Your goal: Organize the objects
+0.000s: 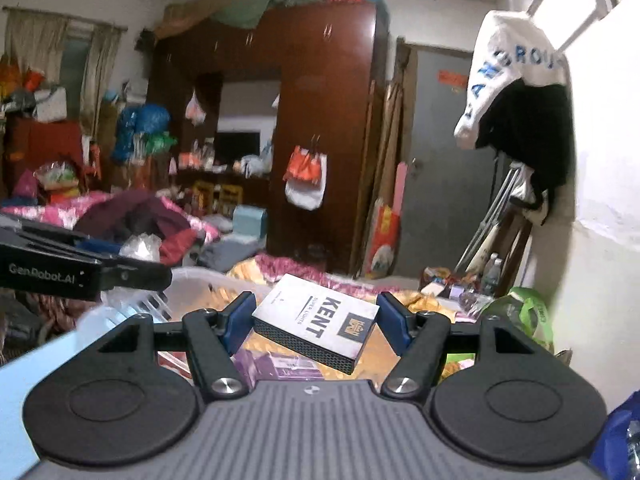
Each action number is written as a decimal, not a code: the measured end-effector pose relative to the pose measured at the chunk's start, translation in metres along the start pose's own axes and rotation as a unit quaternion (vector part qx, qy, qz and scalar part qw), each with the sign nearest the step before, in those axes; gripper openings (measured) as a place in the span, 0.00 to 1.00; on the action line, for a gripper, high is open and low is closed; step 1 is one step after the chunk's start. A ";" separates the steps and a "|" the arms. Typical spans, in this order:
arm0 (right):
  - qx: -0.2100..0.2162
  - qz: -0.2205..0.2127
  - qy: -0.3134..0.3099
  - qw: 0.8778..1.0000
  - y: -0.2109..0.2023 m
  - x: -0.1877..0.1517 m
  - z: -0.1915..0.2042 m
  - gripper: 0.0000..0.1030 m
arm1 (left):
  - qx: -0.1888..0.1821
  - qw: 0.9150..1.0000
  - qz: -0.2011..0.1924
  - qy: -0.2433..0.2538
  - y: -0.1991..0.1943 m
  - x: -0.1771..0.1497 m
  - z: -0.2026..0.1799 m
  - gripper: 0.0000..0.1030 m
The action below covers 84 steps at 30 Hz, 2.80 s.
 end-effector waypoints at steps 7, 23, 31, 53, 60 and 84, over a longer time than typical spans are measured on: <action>-0.025 -0.016 -0.011 0.999 0.001 -0.014 0.005 1.00 | 0.025 0.999 0.010 -0.023 0.017 -0.013 0.021 0.94; -0.016 -0.010 0.066 0.998 -0.070 -0.041 -0.015 1.00 | 0.062 0.997 -0.047 0.019 -0.050 -0.034 0.002 0.97; -0.001 0.016 0.064 0.998 -0.070 -0.050 -0.010 1.00 | 0.041 0.998 -0.028 0.030 -0.055 -0.045 -0.006 0.97; 0.000 0.024 0.070 0.997 -0.074 -0.062 -0.005 1.00 | 0.033 0.999 -0.010 0.039 -0.053 -0.067 -0.016 0.97; -0.003 0.026 0.067 0.997 -0.073 -0.062 -0.003 1.00 | 0.033 0.999 -0.009 0.039 -0.053 -0.069 -0.017 0.97; -0.002 0.025 0.073 0.997 -0.075 -0.063 -0.004 1.00 | 0.030 0.999 -0.004 0.034 -0.047 -0.074 -0.016 0.97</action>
Point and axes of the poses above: each gripper's, at about its wrist camera, not at the fingertips, and y roughly the way its jaws point, z to its left, x to its top, the point moved 1 cm from there along y, roughly the way its jaws point, and after that the axes turned 2 degrees about z, right-handed, at the moved point
